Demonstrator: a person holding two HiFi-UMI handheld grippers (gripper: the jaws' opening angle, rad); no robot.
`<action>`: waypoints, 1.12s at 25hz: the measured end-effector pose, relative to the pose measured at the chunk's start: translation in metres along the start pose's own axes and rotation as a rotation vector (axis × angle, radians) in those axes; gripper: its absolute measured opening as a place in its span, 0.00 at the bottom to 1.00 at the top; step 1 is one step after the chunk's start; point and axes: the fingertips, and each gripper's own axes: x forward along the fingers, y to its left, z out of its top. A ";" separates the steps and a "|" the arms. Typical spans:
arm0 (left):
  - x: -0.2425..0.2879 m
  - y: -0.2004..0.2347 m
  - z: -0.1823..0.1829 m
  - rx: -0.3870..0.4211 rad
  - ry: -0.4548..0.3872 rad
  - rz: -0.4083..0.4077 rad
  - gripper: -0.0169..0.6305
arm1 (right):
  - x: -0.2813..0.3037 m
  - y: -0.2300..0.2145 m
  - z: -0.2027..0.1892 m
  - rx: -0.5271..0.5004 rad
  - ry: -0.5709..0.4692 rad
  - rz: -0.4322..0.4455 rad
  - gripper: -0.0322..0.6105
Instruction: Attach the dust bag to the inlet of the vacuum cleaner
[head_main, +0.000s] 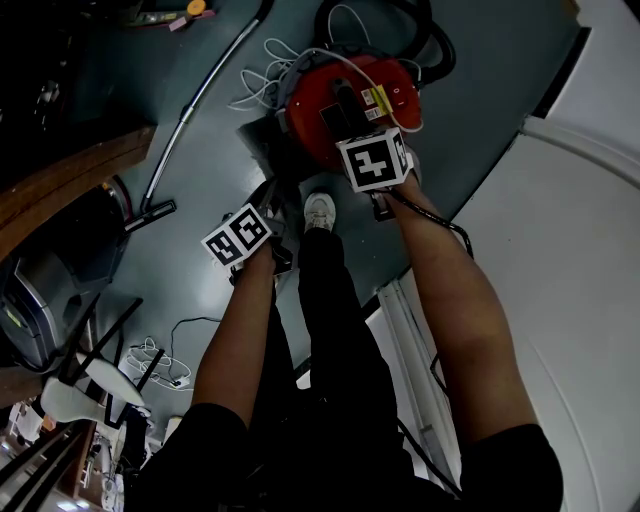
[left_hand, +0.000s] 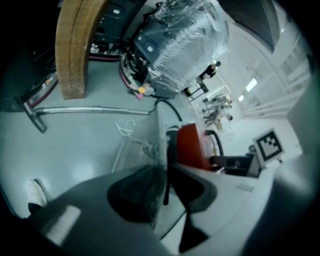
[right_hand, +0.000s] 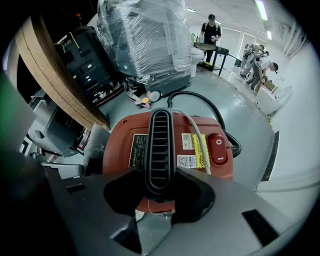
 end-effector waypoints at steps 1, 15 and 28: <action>-0.002 -0.001 0.001 0.019 -0.004 0.002 0.23 | 0.000 0.000 0.000 0.001 0.001 -0.001 0.25; -0.047 -0.051 0.055 0.525 -0.167 0.139 0.03 | 0.000 0.000 -0.002 -0.013 -0.058 -0.017 0.25; -0.084 -0.113 0.075 0.610 -0.180 -0.055 0.02 | -0.131 0.041 -0.013 0.141 -0.521 -0.134 0.05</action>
